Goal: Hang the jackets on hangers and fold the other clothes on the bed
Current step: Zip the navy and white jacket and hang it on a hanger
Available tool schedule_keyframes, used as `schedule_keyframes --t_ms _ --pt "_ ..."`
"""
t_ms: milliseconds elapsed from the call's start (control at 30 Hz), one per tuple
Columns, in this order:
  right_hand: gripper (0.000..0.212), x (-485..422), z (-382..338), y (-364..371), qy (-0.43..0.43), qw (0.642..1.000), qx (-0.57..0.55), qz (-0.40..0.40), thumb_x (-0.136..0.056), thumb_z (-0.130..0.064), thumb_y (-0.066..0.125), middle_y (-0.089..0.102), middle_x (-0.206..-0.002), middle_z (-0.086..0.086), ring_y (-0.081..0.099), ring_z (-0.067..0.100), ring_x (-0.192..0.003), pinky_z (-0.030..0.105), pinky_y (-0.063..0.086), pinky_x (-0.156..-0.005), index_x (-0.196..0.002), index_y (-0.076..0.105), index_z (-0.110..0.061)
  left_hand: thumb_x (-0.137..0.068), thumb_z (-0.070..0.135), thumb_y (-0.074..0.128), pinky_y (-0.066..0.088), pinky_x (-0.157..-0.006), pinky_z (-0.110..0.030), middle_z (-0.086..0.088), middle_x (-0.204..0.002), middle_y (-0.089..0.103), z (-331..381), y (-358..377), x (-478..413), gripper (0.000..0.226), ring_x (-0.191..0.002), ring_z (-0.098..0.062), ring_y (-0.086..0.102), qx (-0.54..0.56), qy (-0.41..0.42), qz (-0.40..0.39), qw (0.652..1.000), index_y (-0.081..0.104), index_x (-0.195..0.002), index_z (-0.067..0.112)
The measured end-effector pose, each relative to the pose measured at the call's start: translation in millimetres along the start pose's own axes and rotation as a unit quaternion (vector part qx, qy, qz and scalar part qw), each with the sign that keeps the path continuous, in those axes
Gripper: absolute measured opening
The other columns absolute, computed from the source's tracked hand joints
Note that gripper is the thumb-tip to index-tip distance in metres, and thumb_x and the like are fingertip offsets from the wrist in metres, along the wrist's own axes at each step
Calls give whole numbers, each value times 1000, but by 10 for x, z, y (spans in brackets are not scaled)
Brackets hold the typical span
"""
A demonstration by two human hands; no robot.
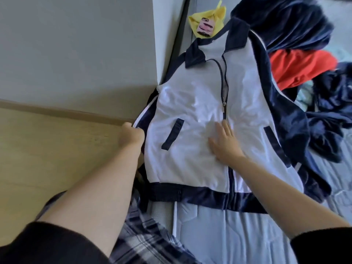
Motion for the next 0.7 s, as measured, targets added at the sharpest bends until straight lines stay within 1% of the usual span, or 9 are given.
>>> schedule_keyframes --t_ms 67,133,167,233,333,433,533,633,700 --pt "68 389 -87 -40 -50 998 -35 2 -93 -46 50 11 -160 3 8 19 -147 39 16 -118 -149 25 -18 -85 9 53 48 -88 -44 -13 -125 49 108 -85 154 42 -110 -35 51 -115 115 28 986 47 -127 13" --pt "73 833 -200 -33 -140 990 -3 -8 -83 -53 61 24 -156 7 21 25 -143 43 22 -115 -143 38 -18 -85 12 55 46 -86 -42 -12 -114 52 326 -67 459 19 -107 -32 49 -165 276 21 947 57 -104 12" --pt "77 1036 -232 2 -190 981 47 -14 -76 -58 63 32 -151 10 29 29 -138 45 27 -113 -138 44 -18 -87 19 56 46 -77 -38 -9 -99 55 417 1 660 5 -98 -31 52 -184 340 -42 921 56 -85 15" --pt "83 1332 -225 81 -237 957 164 -39 -63 -65 64 43 -139 12 40 33 -129 46 34 -109 -130 51 -18 -86 42 58 38 -59 -32 1 -73 52 448 236 1144 33 -77 -26 55 -266 408 -228 843 46 -64 21" --pt "89 1452 -120 85 -196 948 248 -35 -47 -56 76 54 -125 11 53 32 -114 42 44 -100 -122 59 -13 -68 67 67 43 -72 -32 2 -102 53 264 552 1769 53 -96 -20 51 -440 463 -349 686 55 -94 22" --pt "75 1420 -112 47 -150 949 278 7 -49 -34 83 57 -114 11 57 31 -98 39 49 -89 -116 62 -8 -69 47 74 44 -89 -42 -7 -131 36 124 704 1950 80 -121 -27 36 -574 493 -259 601 38 -134 18" --pt "56 1374 -139 -84 -145 940 300 82 -39 -8 80 59 -89 11 58 31 -76 37 52 -67 -93 67 -7 -79 14 64 45 -83 -40 -9 -129 42 239 726 1982 58 -119 -29 43 -528 509 -207 647 40 -132 17" --pt "44 1277 -19 -354 -103 952 244 154 -44 6 72 55 -80 14 54 34 -69 38 46 -59 -87 64 -3 -81 4 50 44 -73 -33 -6 -106 60 420 561 1800 30 -101 -32 57 -344 444 -202 803 58 -106 18" --pt "37 1216 132 -561 -62 957 212 190 -50 12 67 55 -80 16 52 35 -70 39 42 -61 -83 62 -2 -81 5 48 46 -70 -33 -5 -97 62 516 386 1618 26 -94 -31 57 -243 388 -184 870 62 -97 20"
Point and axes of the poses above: each hand's wrist, its own x-axis away from the middle knuckle, its own y-axis out of the palm, z = x × y, the point moved 4 cm from there along -x, towards the middle knuckle
